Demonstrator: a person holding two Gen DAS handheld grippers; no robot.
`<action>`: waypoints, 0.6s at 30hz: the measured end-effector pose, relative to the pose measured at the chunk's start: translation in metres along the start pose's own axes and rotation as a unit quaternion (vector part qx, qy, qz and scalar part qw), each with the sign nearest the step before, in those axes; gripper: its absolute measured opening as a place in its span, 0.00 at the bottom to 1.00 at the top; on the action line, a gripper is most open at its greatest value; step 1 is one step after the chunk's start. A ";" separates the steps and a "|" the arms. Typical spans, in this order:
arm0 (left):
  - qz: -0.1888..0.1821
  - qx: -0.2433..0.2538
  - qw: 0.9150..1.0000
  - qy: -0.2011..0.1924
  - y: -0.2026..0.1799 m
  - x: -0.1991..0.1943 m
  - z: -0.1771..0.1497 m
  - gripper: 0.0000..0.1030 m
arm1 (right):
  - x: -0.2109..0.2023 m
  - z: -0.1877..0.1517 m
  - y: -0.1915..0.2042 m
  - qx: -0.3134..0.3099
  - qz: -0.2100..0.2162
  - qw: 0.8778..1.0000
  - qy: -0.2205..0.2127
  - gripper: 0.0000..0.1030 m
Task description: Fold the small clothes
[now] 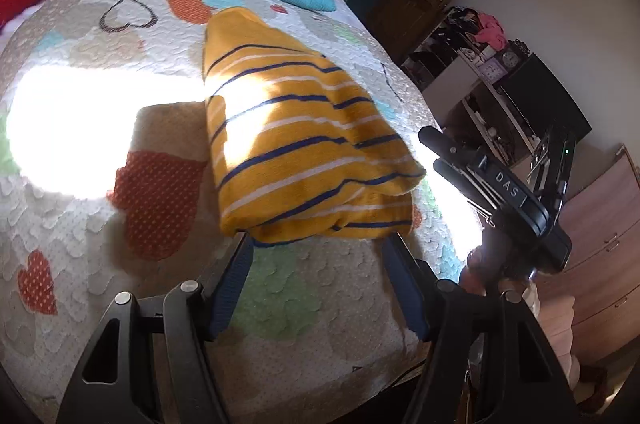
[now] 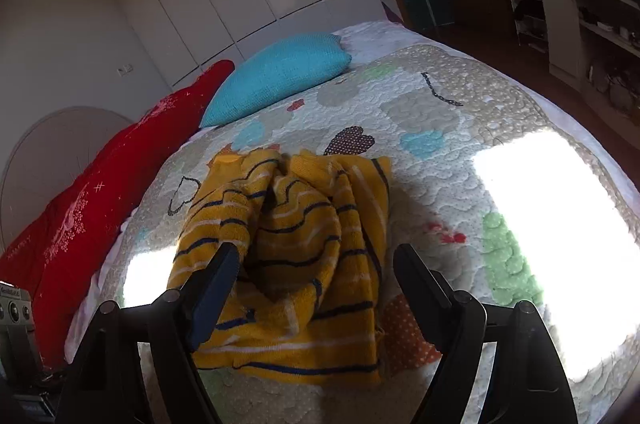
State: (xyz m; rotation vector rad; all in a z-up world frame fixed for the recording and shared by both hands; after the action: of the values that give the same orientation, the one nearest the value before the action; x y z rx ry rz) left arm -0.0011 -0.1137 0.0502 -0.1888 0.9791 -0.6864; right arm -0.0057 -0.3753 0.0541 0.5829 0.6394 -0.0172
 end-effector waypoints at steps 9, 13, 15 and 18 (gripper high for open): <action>0.020 -0.085 0.996 0.009 0.054 -0.012 -0.027 0.64 | 0.066 -0.008 0.046 -0.038 0.078 0.990 0.107 0.08; 0.020 -0.076 0.997 -0.001 0.047 -0.019 -0.027 0.64 | 0.041 -0.001 0.022 0.032 0.127 0.987 0.092 0.06; 0.024 -0.064 0.998 0.000 0.043 -0.019 -0.026 0.64 | 0.005 0.001 0.007 0.058 0.146 0.985 0.066 0.06; 0.016 -0.061 0.998 0.008 0.040 -0.010 -0.025 0.64 | -0.038 -0.012 -0.016 0.065 0.118 0.990 0.037 0.06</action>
State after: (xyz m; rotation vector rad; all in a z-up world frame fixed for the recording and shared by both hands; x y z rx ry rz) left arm -0.0073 -0.0721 0.0255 -0.2740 1.0375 -0.5995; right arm -0.0460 -0.3890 0.0598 0.7860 0.6411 0.1867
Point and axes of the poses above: each gripper's, at about its wrist camera, not at the fingertips, and x roughly the way its jaws point, y to its left, z to its top, the point moved 3 cm from there along x, roughly the way its jaws point, and after that the axes turned 8 degrees about x, right-handed, at the moved point
